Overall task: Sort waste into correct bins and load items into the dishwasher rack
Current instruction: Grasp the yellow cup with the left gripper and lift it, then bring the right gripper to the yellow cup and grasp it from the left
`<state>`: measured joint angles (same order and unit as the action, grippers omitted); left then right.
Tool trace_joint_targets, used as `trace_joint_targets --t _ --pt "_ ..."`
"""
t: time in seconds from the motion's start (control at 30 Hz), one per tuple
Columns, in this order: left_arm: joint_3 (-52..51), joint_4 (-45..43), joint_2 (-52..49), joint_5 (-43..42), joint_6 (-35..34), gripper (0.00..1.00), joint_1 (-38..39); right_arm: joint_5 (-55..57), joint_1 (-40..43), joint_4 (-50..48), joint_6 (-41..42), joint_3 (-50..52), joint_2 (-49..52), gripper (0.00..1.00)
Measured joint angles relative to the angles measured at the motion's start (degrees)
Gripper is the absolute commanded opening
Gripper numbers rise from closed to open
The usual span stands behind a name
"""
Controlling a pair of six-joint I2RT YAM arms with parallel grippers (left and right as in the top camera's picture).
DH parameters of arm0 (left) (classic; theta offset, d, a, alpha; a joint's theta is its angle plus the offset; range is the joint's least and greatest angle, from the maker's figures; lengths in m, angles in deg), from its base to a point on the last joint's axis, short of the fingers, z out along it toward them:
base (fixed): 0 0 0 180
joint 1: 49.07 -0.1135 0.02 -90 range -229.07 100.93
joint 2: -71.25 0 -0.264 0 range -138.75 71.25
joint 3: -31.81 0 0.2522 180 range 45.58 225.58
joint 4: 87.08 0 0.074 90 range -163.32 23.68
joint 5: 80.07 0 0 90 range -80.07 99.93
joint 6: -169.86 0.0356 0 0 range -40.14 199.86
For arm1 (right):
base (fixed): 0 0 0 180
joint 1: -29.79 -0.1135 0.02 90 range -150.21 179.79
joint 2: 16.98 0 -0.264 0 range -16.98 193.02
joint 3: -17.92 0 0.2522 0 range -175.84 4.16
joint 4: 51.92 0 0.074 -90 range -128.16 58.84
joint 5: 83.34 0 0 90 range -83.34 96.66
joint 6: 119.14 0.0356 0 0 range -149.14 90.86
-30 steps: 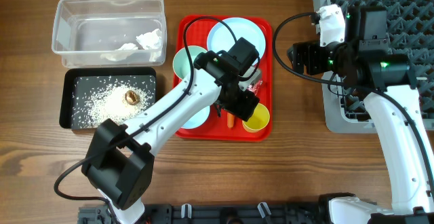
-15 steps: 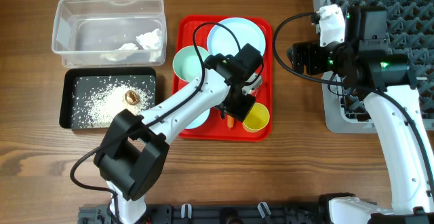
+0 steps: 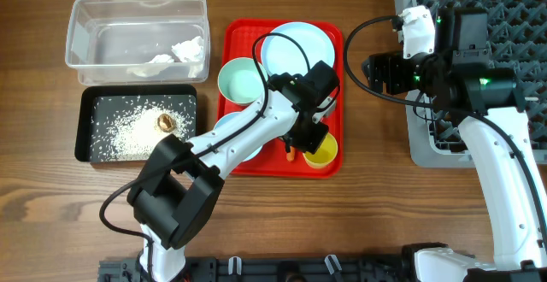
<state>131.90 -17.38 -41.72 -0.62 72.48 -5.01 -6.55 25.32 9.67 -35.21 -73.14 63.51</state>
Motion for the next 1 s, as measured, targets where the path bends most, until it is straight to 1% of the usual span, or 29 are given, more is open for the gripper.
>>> trace_joint_targets --t 0.03,0.2,0.33,0.47,0.53,0.67,0.77,0.9,1.0 --pt "0.0 -0.17 0.0 0.09 -0.2 0.04 0.0 0.0 0.0 0.04 0.0 0.0 0.0 0.9" --pt "-0.02 -1.31 0.0 0.2 -1.79 0.04 -0.17 0.7 0.0 0.07 1.03 0.0 0.0 0.89" --pt "-0.02 -1.27 0.0 -0.28 -3.32 0.04 -1.64 0.79 0.42 -1.64 4.85 0.0 0.04 0.89" --pt "-0.02 -1.4 0.13 -4.48 -4.35 0.04 -7.08 -2.64 1.4 -4.22 7.56 0.0 0.17 0.95" --pt "-0.26 -2.84 0.83 -9.2 -4.5 0.04 -11.02 -5.27 1.99 -5.03 8.15 0.0 0.2 1.0" --pt "-0.5 -8.28 3.93 -20.48 -4.68 0.04 -19.32 -10.58 3.23 -7.02 8.68 0.0 0.2 1.0" --pt "-0.44 -14.67 6.12 -32.35 -4.83 0.04 -25.2 -14.53 3.67 -8.41 8.61 0.0 0.2 1.0" --pt "-0.44 -20.7 6.69 -46.36 -4.98 0.04 -28.68 -20.06 3.78 -10.82 7.72 0.0 0.22 1.0" --pt "-0.44 -23.41 6.71 -54.55 -4.98 0.04 -29.99 -24.87 3.89 -13.29 6.91 0.0 0.31 1.0"
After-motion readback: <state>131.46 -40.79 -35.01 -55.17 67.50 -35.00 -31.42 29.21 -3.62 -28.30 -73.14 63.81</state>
